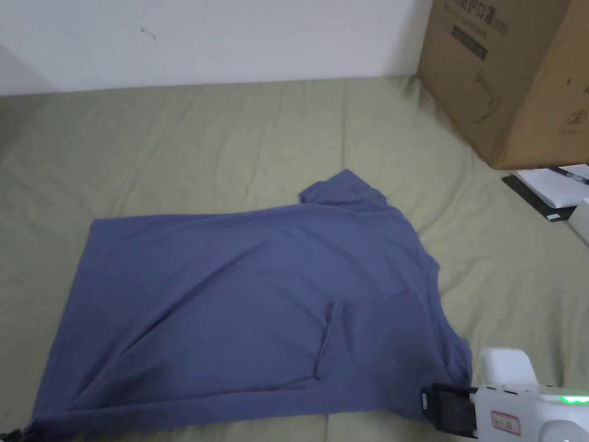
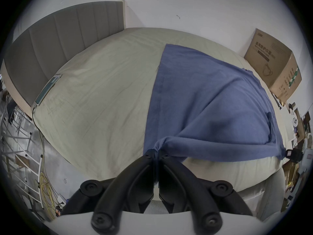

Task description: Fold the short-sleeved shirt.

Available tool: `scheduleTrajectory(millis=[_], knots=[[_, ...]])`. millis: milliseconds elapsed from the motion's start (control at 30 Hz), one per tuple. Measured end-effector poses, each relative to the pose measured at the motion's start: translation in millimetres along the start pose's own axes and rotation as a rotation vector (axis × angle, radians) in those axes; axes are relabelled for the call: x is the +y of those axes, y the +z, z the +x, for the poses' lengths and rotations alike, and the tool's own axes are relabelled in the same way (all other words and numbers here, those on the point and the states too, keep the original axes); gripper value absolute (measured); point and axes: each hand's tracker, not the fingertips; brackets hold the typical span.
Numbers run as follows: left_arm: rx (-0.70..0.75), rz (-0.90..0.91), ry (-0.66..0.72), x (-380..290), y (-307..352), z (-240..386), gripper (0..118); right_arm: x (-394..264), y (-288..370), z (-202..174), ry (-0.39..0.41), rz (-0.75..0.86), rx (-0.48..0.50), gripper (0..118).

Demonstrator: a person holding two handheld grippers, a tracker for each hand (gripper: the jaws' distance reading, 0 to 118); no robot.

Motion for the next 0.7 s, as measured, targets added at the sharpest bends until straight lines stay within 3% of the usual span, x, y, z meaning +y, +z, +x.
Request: scheduleTrajectory(millis=[67, 133, 233, 467, 567, 700], knots=[[-0.002, 0.001, 0.017, 1.0, -5.4, -4.6, 2, 4.1, -16.0, 4.4, -0.018, -0.036, 0.015, 79], [-0.004, -0.004, 0.022, 2.8, -4.0, -5.8, 2, 5.1, -21.8, 3.8, -0.033, -0.051, -0.002, 27], [0.003, -0.006, 0.0, 3.9, 2.8, 1.4, 2, 1.8, -3.4, -1.1, 0.02, -0.012, -0.005, 13], [0.029, 0.007, -0.056, 13.9, 15.0, 10.4, 2, 10.6, 30.8, -3.1, -0.008, 0.039, 0.038, 11], [0.027, 0.023, -0.066, 20.8, 22.8, 11.5, 2, 19.1, 37.8, -10.9, 0.04, 0.047, 0.021, 11], [0.02, 0.043, -0.078, 40.9, 30.2, 12.2, 2, 41.0, 45.5, -10.3, 0.01, 0.073, 0.054, 11]])
